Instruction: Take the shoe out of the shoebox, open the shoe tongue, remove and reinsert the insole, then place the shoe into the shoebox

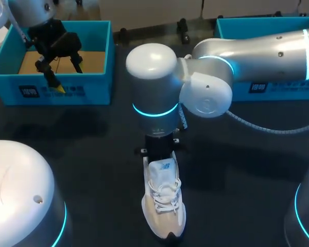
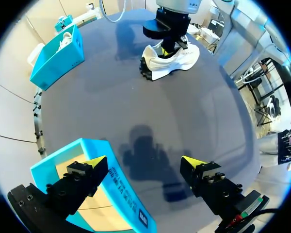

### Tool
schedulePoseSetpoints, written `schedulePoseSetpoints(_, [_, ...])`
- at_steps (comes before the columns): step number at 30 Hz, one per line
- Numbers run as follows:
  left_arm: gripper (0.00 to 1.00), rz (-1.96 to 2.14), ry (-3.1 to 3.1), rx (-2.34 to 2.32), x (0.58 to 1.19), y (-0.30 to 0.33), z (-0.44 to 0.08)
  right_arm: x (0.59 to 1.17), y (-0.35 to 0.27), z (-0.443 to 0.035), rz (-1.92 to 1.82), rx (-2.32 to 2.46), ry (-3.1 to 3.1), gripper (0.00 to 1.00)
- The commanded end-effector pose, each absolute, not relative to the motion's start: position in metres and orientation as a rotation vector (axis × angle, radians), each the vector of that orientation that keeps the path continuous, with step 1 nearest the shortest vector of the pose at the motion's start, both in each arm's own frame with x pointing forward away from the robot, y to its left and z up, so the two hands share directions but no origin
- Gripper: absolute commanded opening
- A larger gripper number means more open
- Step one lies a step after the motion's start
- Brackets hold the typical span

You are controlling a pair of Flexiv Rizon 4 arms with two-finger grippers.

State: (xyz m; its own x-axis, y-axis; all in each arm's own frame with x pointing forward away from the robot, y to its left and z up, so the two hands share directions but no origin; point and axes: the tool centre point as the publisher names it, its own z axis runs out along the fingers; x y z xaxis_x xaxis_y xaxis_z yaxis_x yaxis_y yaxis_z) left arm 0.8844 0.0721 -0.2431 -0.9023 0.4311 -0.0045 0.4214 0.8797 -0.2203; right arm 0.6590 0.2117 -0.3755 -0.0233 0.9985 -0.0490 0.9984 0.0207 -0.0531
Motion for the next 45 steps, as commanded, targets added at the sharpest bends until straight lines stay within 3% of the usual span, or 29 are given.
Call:
schedulePoseSetpoints(1, [1.00, 0.332, -3.003, -0.682, 0.884, 0.072, -0.242, 0.654, 0.203, -0.370, 0.072, -2.174, -2.225, 0.00])
schedulePoseSetpoints(11, [1.00, 0.332, -3.003, -0.682, 0.884, 0.072, -0.242, 0.642, 0.208, -0.363, 0.063, -2.139, -2.215, 0.00])
schedulePoseSetpoints(13, [1.00, 0.332, -3.003, -0.682, 0.884, 0.072, -0.242, 0.641, 0.208, -0.364, 0.064, -2.128, -2.216, 0.14])
schedulePoseSetpoints(15, [1.00, 0.332, -3.003, -0.682, 0.884, 0.072, -0.242, 0.641, 0.208, -0.365, 0.062, -2.118, -2.221, 0.20])
schedulePoseSetpoints(25, [1.00, 0.332, -3.003, -0.682, 0.884, 0.072, -0.242, 0.658, 0.210, -0.369, 0.072, -2.070, -2.252, 0.27])
schedulePoseSetpoints(32, [1.00, 0.332, -3.003, -0.682, 0.884, 0.072, -0.242, 0.660, 0.211, -0.368, 0.074, -2.058, -2.245, 0.47])
schedulePoseSetpoints(33, [1.00, 0.332, -3.003, -0.682, 0.884, 0.072, -0.242, 0.659, 0.211, -0.368, 0.076, -2.057, -2.242, 0.75])
schedulePoseSetpoints(34, [1.00, 0.332, -3.003, -0.682, 0.884, 0.072, -0.242, 0.658, 0.211, -0.368, 0.076, -2.056, -2.240, 0.93])
schedulePoseSetpoints(35, [1.00, 0.332, -3.003, -0.682, 0.884, 0.072, -0.242, 0.656, 0.211, -0.368, 0.077, -2.054, -2.238, 1.00])
schedulePoseSetpoints(45, [1.00, 0.332, -3.003, -0.682, 0.884, 0.072, -0.242, 0.652, 0.214, -0.365, 0.086, -2.059, -2.230, 1.00])
